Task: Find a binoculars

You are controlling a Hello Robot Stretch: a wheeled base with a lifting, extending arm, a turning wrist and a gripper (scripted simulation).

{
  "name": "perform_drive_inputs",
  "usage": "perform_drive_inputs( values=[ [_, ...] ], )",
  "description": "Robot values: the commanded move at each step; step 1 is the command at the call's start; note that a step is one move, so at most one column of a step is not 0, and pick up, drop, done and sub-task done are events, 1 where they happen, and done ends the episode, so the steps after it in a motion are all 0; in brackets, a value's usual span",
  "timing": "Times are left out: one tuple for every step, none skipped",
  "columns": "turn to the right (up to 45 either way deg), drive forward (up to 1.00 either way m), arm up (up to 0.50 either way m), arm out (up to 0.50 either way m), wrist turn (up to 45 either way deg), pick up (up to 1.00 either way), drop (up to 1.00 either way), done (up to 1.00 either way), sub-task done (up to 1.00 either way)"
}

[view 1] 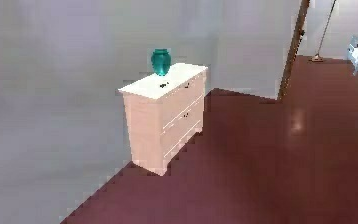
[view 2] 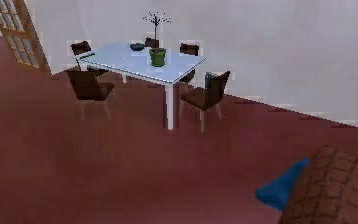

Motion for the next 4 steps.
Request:
perform_drive_inputs(
  values=[
    [21.0, 0.0, 0.0, 0.0, 0.0, 0.0, 0.0, 0.0, 0.0],
    [3.0, 0.0, 0.0, 0.0, 0.0, 0.0, 0.0, 0.0, 0.0],
    [0.0, 0.1, 0.0, 0.0, 0.0, 0.0, 0.0, 0.0, 0.0],
    [21.0, 0.0, 0.0, 0.0, 0.0, 0.0, 0.0, 0.0, 0.0]
  ],
)
